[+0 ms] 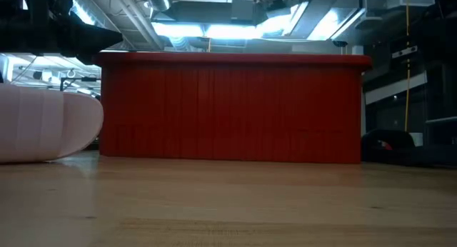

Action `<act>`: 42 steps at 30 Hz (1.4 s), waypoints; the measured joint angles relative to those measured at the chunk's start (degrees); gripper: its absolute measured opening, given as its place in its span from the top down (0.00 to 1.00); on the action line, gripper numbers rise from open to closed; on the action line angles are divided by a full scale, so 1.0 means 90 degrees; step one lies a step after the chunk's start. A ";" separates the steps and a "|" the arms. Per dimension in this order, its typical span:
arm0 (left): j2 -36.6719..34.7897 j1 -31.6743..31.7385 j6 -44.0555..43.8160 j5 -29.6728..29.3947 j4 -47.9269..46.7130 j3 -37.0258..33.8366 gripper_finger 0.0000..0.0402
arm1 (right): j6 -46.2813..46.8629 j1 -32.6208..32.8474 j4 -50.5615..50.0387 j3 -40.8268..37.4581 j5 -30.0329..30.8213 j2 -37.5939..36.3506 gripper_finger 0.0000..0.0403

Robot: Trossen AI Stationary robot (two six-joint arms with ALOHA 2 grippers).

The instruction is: Pick and place slides into bin

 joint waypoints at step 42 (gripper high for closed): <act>-0.0002 -0.0007 0.0121 0.1309 -0.0275 0.0525 0.99 | -0.0663 -0.0039 0.0823 -0.0001 0.0245 0.0001 0.99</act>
